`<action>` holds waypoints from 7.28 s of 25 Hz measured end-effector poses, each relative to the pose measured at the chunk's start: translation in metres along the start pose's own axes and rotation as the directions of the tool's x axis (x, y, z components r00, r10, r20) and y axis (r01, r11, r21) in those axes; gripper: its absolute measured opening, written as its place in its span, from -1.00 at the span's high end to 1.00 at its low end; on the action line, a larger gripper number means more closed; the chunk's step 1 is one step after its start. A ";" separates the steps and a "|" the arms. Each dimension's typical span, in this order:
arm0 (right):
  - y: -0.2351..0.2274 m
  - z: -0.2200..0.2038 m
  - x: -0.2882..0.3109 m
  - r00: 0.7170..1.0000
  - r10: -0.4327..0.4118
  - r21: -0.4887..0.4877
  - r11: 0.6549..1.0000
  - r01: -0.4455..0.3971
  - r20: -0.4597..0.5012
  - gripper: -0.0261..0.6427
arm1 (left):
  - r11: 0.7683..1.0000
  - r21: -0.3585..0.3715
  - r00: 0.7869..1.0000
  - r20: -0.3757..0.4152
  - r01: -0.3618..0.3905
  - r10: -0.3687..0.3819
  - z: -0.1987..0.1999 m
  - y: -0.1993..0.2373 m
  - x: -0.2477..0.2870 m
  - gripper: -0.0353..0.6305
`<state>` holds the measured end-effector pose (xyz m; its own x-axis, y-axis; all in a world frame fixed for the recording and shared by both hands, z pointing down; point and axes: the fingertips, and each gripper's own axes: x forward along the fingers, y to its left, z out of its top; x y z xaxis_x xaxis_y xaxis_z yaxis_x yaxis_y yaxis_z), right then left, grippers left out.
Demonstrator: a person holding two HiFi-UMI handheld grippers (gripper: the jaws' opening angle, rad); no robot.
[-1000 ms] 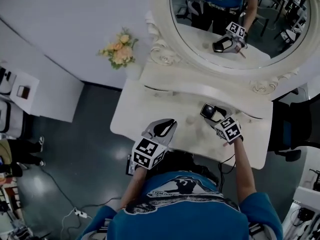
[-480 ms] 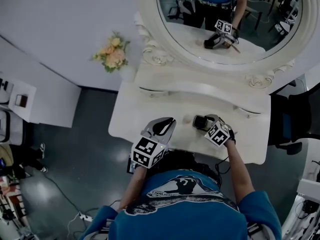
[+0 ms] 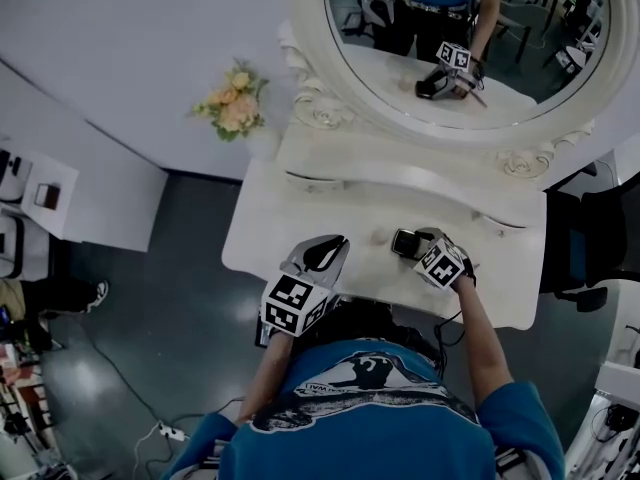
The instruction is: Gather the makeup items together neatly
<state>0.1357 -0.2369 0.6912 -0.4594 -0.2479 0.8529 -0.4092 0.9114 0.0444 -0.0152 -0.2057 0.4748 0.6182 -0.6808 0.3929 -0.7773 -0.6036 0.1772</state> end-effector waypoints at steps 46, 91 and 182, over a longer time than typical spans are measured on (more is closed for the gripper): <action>-0.018 -0.180 -0.107 0.831 -0.509 0.884 0.253 0.393 -0.223 0.74 | 0.961 0.099 0.964 -0.098 0.256 -0.247 0.002 -0.075 0.072 0.76; -0.035 -0.068 -0.041 0.890 -0.451 0.919 0.318 0.233 -0.070 0.78 | 1.000 0.004 0.999 -0.047 -0.021 0.021 -0.017 -0.020 0.002 0.76; 0.281 0.024 -0.247 0.691 -0.290 0.431 0.902 -0.034 0.662 0.94 | 0.999 0.025 0.998 0.057 -0.037 0.036 -0.124 -0.229 -0.162 0.76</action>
<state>0.1156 0.0728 0.4807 -0.7206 -0.6535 0.2315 -0.6930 0.6886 -0.2134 0.0484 0.0947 0.4826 0.5956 -0.7243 0.3473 -0.7967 -0.5880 0.1400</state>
